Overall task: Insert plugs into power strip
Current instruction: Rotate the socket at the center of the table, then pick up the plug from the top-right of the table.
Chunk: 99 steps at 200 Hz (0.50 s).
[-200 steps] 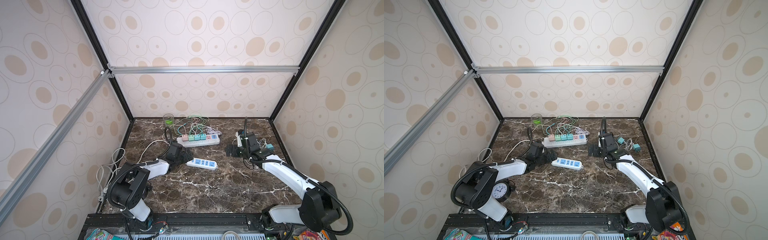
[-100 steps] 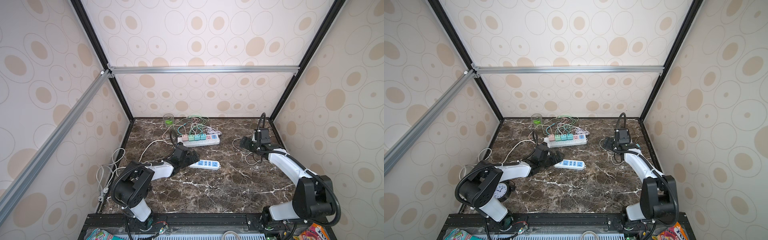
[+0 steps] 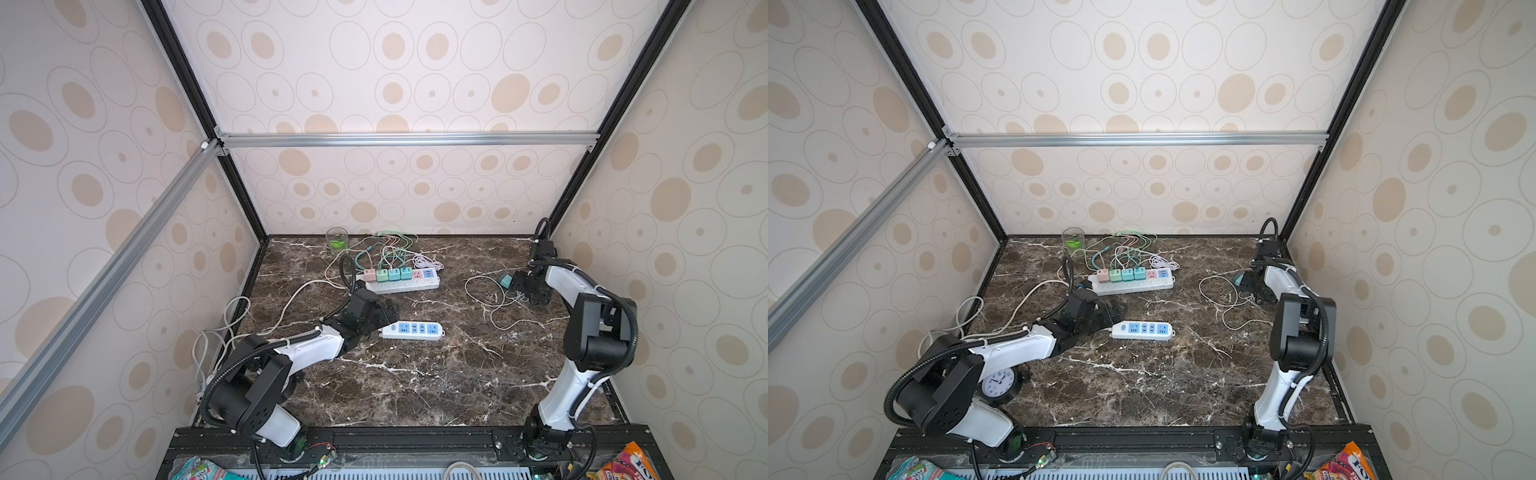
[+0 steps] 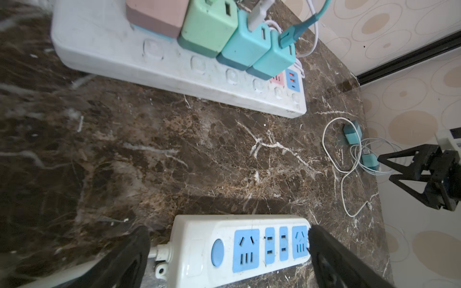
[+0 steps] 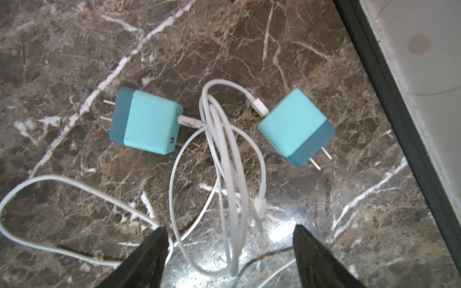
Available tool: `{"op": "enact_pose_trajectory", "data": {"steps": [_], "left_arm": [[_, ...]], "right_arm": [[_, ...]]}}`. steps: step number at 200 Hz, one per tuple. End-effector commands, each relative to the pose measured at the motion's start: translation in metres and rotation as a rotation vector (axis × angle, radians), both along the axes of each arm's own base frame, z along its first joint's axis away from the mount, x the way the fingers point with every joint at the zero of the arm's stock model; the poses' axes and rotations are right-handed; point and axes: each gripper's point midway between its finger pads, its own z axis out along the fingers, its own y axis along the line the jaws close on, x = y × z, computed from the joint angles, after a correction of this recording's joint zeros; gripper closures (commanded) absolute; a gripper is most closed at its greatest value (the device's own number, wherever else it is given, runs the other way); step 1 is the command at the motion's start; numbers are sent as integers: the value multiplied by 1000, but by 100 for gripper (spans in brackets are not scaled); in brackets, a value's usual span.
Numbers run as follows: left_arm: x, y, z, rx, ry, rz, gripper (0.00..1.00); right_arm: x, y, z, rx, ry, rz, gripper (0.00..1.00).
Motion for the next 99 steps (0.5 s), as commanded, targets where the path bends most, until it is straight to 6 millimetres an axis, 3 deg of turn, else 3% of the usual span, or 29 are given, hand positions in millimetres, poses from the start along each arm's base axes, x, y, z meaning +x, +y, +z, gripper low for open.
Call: {"op": "enact_pose_trajectory", "data": {"steps": [1, 39, 74, 91, 99], "left_arm": [[7, 11, 15, 107, -56, 17, 2], [10, 19, 22, 147, -82, 37, 2], [11, 18, 31, 159, -121, 20, 2], [12, 21, 37, 167, -141, 28, 2], [13, 23, 40, 170, -152, 37, 2]], "right_arm": [[-2, -7, -6, -43, 79, 26, 23], [8, -13, -11, -64, 87, 18, 36], [6, -10, -8, -48, 79, 20, 70], [4, -5, 2, -32, 51, 27, 99], [2, -1, 6, -17, 38, 34, 100]]}}
